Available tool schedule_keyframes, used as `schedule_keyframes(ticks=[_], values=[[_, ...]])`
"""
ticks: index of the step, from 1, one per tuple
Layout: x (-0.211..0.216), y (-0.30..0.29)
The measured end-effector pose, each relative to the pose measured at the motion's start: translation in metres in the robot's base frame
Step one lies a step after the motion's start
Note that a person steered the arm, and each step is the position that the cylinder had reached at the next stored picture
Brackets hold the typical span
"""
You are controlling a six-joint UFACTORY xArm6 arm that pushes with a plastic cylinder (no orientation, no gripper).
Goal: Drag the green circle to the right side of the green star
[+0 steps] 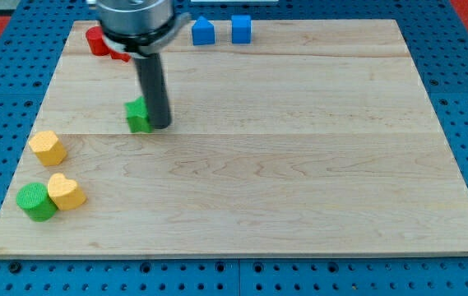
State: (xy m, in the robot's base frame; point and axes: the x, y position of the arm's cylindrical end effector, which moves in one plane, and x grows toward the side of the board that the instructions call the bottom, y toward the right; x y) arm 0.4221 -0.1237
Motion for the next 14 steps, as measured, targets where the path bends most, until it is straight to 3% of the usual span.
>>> schedule_keyframes(ticks=[2,3,4,5,6,7,8,10,11,14], values=[[-0.018,-0.084],[-0.019,-0.097],[-0.019,-0.049],[0.009,0.007],[0.065,0.082],[0.176,0.084],[0.197,0.069],[0.197,-0.079],[0.185,-0.124],[0.137,-0.145]])
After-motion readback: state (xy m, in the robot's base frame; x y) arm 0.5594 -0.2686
